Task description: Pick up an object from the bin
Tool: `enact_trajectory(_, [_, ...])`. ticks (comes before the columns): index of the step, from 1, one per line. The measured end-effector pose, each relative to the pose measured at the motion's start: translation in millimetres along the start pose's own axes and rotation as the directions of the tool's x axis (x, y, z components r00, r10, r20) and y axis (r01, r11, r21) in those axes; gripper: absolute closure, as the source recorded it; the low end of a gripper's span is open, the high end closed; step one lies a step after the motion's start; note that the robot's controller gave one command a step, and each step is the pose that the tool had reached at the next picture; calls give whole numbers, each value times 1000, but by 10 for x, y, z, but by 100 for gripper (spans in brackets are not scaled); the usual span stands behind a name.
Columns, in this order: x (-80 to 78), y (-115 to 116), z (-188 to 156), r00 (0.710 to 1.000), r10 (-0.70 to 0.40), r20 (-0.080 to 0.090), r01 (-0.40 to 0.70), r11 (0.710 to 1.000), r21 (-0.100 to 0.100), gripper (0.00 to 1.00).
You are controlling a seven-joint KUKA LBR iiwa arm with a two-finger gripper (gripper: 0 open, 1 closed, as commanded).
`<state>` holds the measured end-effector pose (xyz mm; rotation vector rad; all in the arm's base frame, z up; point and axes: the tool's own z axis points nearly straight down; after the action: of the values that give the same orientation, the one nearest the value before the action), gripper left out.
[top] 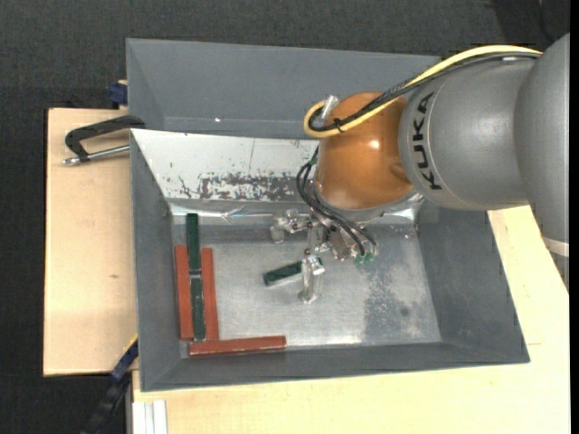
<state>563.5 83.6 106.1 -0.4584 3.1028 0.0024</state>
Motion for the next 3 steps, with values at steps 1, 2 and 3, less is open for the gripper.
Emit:
enact_trajectory(1, [66, 123, -370, 1000, 30, 1, -30, 1000, 0, 0])
enact_trajectory(2, [59, 44, 265, 999, -44, 3, 44, 999, 1, 0])
enact_trajectory(3, [-1, 65, 478, 1000, -23, 3, 23, 1000, 3, 100])
